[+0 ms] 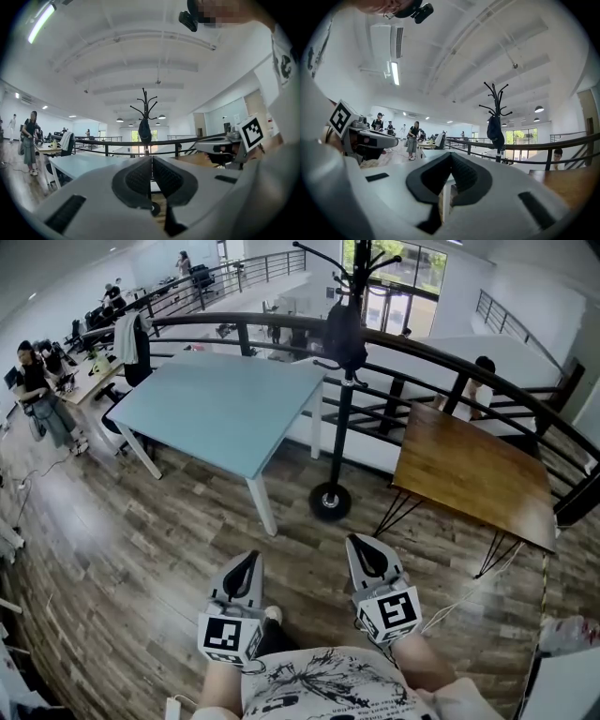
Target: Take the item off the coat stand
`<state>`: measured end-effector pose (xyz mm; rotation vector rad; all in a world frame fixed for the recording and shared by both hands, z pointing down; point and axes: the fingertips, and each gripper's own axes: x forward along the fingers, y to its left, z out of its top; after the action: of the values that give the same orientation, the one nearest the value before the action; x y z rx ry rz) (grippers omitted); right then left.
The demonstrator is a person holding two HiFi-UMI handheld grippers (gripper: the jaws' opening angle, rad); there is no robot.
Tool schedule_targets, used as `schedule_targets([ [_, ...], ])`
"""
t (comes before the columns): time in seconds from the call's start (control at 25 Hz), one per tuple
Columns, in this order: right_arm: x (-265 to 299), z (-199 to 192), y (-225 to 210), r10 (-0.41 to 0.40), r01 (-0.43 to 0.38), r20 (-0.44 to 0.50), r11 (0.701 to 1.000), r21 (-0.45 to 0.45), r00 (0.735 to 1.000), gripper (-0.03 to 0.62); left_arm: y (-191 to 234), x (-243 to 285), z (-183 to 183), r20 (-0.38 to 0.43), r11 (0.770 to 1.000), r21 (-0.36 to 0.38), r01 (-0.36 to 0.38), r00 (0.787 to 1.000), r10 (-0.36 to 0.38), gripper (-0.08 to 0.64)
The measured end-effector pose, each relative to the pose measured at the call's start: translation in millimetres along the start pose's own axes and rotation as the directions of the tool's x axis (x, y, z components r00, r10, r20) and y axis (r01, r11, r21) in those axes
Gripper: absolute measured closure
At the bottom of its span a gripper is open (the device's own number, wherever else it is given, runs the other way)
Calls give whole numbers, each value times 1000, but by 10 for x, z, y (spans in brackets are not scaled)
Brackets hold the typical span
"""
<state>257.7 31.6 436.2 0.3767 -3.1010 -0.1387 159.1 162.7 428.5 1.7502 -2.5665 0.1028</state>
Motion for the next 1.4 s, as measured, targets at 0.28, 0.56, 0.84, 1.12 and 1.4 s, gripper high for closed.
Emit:
schedule_targets([
  [0.28, 1321, 223, -69, -144, 144, 0, 990, -7, 990, 600, 1167, 905, 266, 43, 991, 30, 132, 990, -133, 555],
  [0.56, 2236, 322, -96, -260, 260, -13, 966, -14, 965, 600, 1977, 1514, 382, 58, 971, 19, 238, 969, -238, 555],
  [0.84, 2994, 266, -446, -301, 300, -18, 954, -11, 954, 600, 2417, 2272, 211, 43, 962, -16, 273, 961, -272, 555],
  [1.12, 3696, 59, -1163, -327, 327, -22, 945, 12, 945, 600, 2660, 3271, 161, 15, 963, 10, 269, 963, -270, 555],
  [1.4, 4236, 248, -2016, -349, 349, 8, 937, 3, 937, 598, 2595, 4316, 429, 50, 950, 43, 310, 949, -312, 555],
])
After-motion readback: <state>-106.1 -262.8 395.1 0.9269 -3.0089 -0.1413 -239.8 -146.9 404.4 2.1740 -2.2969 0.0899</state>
